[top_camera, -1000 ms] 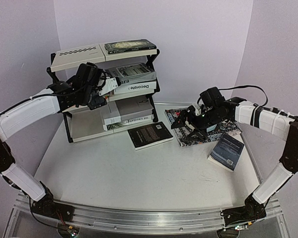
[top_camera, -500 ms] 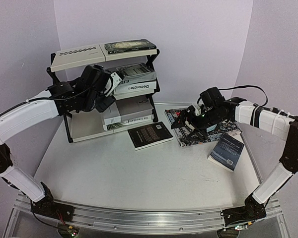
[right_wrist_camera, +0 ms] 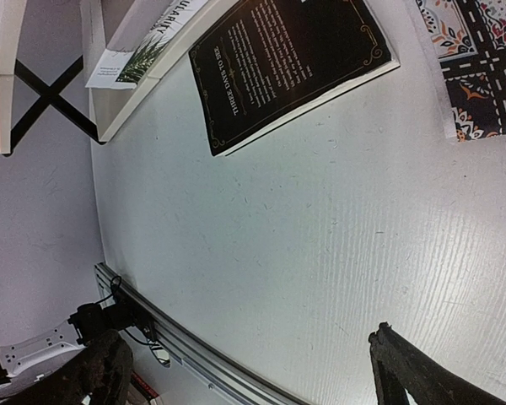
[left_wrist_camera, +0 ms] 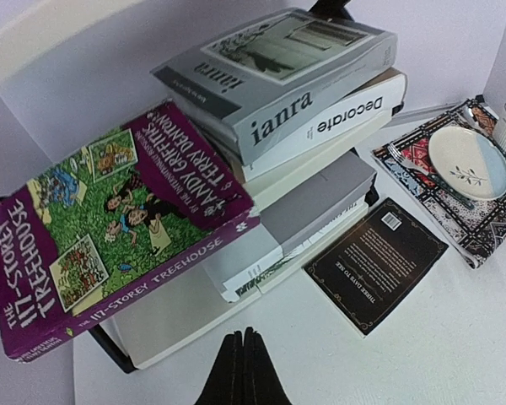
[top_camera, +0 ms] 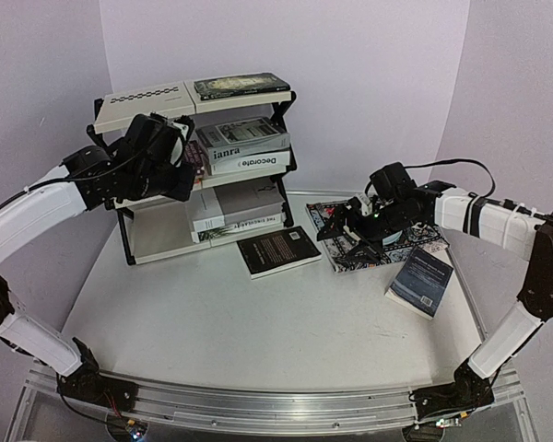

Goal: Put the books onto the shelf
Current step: Place the book in the book pile on the shelf, then adjust the book in the book pile on the shelf.

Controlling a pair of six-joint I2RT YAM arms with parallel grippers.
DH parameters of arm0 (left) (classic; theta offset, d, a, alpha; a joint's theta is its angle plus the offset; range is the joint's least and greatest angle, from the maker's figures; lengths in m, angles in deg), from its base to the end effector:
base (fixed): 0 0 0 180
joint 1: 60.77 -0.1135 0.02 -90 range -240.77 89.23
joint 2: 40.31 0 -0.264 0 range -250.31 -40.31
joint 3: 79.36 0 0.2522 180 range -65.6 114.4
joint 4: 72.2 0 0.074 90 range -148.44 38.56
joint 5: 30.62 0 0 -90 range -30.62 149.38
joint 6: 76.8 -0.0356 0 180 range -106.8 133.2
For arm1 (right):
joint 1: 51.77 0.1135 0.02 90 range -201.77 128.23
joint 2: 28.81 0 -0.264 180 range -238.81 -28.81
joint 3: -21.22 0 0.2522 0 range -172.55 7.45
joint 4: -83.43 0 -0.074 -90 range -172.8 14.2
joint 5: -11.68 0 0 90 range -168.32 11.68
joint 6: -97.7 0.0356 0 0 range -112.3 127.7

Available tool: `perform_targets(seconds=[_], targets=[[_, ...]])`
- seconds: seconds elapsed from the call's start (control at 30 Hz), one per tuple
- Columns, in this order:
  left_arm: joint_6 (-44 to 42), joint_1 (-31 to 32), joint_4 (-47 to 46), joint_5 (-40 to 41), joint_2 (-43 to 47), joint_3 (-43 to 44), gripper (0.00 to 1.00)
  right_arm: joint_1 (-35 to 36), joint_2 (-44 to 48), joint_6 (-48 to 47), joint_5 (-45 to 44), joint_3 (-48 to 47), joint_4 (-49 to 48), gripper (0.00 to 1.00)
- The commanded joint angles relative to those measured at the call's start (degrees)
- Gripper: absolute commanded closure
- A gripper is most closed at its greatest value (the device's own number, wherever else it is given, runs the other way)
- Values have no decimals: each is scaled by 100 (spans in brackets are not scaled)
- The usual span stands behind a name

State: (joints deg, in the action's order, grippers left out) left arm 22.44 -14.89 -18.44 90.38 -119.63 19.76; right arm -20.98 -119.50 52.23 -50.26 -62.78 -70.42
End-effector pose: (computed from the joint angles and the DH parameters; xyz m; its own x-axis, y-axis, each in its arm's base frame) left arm 0.2186 -0.1990 0.4000 -0.4349 0.2508 -0.8649 0.2514 0.9561 0.1508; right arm 0.3026 0.1998 0.2909 -0.8870 0.1919 -0.4201 -0.2374 0.5909 0.7711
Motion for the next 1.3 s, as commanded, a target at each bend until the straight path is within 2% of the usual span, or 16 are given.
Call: perform_targets(seconds=[0.0,0.73,1.07,1.27], targets=[[452,-587,244,-733,-132,-32,100,-1,-38,-94,104,-35,133,2],[236,-1780,56,-979,-1145,627,100,0,-108,-107,116,-85,133,2],[180,-1950,-25,-978,-1309,795,100,-1,-116,-104,121,-127,132,2],[275,-1956,-37,-1369,-1176,714,100,-2,-98,-106,115,-137,133,2]])
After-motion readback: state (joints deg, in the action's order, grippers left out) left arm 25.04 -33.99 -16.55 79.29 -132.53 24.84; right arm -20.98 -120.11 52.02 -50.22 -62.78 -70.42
